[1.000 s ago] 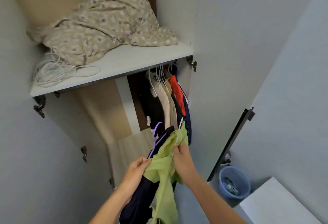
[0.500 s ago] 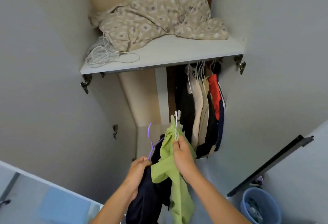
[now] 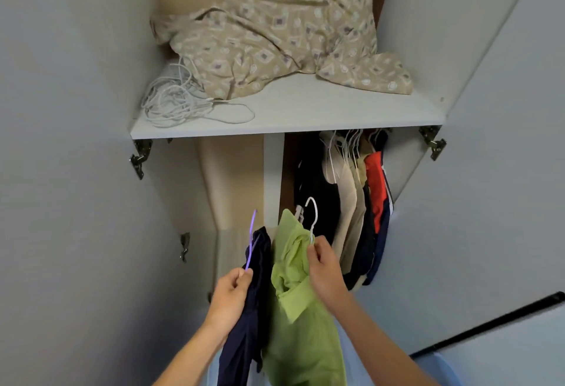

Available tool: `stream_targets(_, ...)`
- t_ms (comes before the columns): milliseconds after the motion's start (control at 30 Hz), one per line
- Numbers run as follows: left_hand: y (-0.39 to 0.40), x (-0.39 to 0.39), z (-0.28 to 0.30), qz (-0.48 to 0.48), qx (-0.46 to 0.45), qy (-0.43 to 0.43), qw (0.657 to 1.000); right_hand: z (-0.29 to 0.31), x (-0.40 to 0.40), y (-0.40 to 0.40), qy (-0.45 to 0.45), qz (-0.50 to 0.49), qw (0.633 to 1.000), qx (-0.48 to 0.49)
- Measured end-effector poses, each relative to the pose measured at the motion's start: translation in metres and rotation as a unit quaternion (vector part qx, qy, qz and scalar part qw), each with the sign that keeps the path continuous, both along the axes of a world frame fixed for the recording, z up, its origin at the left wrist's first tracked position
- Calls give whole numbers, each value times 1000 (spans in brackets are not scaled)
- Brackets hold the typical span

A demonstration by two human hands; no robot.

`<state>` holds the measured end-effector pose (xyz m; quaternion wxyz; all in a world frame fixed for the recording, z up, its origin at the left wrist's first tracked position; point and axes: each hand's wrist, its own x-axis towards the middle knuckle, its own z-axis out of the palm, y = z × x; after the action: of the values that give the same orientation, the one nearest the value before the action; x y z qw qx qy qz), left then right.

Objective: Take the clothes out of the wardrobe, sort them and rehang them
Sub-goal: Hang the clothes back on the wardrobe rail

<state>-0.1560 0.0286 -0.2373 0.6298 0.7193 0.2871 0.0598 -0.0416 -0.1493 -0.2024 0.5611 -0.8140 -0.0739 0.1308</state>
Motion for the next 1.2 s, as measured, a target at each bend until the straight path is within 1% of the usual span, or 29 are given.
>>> stream_targets(233,27,53,1,-10,2,-49,999,16,49,27,-80,-18,997,-8)
stream_targets(500,32,135,18,13,64,-96,993,10,125,41,-116,-7,993,9)
stream_targets(600,36,172,12,32,89,-97,991,-3,166,49,-127,-1,992,6)
stream_targets(867,50,257,-11,75,128,-113,982,-32,272,71,-209,13,977,-43)
stream_targets(1000,62,292,-22,91,164,-114,976,-35,299,86,-244,10,968,-60)
stream_targets(1200,70,327,-37,81,208,-121,967,-43,329,104,-260,-21,961,-89)
